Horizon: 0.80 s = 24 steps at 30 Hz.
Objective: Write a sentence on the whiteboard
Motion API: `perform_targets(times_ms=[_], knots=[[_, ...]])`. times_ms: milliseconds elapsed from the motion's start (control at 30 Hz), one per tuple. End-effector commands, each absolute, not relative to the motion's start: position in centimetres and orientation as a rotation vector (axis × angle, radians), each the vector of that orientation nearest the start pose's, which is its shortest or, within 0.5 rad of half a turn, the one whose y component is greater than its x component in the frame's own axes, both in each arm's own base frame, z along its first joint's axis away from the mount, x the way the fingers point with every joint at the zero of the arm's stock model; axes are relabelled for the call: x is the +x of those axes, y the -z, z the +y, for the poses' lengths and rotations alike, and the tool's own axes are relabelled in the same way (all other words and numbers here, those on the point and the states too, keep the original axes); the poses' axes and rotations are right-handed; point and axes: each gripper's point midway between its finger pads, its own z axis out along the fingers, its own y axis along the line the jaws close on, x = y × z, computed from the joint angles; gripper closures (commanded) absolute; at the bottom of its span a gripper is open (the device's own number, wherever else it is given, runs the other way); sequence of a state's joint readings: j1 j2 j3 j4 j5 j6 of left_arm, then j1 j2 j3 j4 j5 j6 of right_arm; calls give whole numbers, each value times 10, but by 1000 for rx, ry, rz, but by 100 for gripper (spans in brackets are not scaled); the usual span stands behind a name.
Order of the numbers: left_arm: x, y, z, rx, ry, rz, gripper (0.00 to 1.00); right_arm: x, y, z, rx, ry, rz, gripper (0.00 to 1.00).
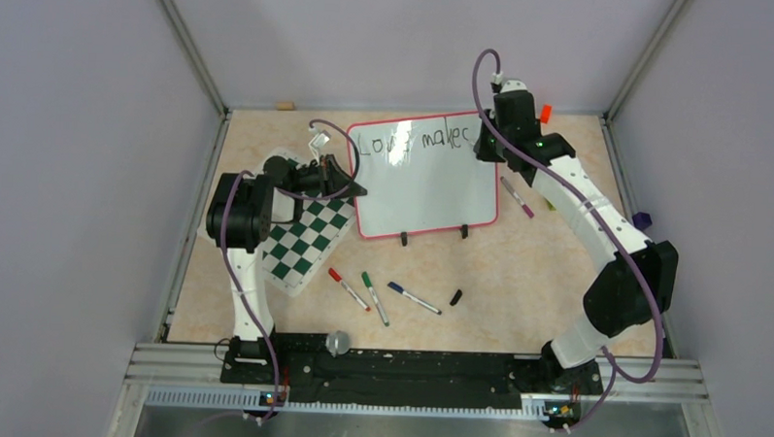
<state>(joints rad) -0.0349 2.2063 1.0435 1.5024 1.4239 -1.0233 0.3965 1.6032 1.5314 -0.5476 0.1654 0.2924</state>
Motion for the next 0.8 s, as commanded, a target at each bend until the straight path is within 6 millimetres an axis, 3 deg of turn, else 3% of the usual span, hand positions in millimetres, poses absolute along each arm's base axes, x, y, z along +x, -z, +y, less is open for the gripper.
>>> perform_targets(times_ms=[0, 400, 633, 767], knots=[[388, -135, -196, 844, 1558, 1531, 100, 425, -256, 160, -11, -248, 2165, 100], [388, -134, -196, 844, 1559, 1532, 100, 425, -254, 168, -17, -292, 2176, 100], [388, -134, -196, 846, 1560, 1532, 100, 421, -284, 177, -69, -372, 2093, 100], [388, -134, -196, 842, 1562, 1534, 100, 409, -297, 193, -147, -391, 2045, 100]])
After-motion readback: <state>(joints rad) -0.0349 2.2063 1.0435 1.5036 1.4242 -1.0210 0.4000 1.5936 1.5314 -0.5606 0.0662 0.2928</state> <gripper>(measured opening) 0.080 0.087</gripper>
